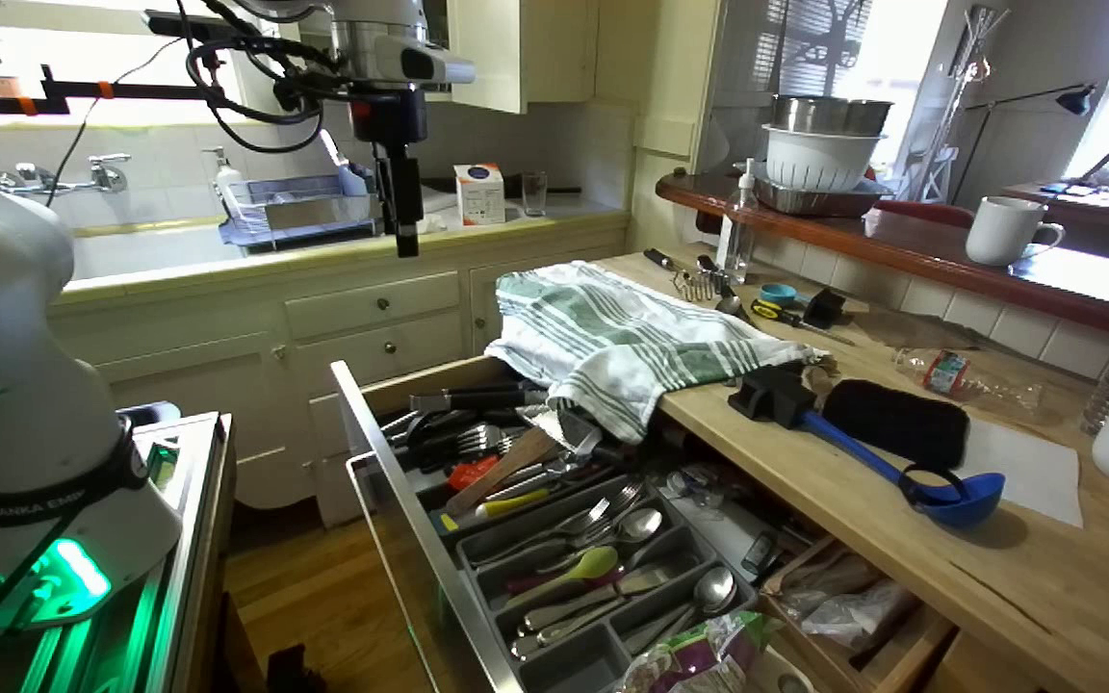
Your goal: Fold the towel in half and close the cabinet drawer
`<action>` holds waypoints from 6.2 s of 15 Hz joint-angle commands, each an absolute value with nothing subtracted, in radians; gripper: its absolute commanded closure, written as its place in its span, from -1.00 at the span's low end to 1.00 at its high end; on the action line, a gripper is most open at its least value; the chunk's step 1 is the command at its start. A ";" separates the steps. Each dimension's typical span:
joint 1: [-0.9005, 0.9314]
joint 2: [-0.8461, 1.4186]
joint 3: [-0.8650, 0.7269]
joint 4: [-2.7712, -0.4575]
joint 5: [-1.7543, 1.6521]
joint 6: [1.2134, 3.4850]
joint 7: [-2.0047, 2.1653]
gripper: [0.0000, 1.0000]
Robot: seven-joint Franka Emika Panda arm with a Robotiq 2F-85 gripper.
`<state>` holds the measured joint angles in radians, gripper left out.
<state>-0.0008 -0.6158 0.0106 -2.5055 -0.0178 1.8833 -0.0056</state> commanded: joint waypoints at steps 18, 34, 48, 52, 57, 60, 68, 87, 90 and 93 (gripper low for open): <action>0.020 -0.155 -0.256 -2.490 0.476 2.457 -0.329 -1.00; -0.022 0.013 -0.181 -2.464 0.943 2.588 -0.558 -1.00; -0.053 0.202 -0.154 -2.395 1.422 2.551 -0.905 -1.00; -0.068 0.244 -0.144 -2.362 1.475 2.512 -0.908 -1.00; -0.096 0.363 -0.122 -2.269 1.634 2.461 -0.910 -1.00; -0.102 0.429 -0.114 -2.219 1.699 2.401 -0.895 -1.00; -0.095 0.532 -0.117 -2.126 1.795 2.285 -0.872 0.30; -0.053 0.171 -0.164 -2.106 1.079 2.452 -0.364 0.98; -0.090 0.192 -0.132 -1.975 0.966 2.392 -0.328 0.98; -0.099 0.160 -0.115 -2.026 1.010 2.428 -0.347 0.92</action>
<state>-0.0777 0.1610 -0.1369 -2.0264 1.0173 2.4268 -0.3517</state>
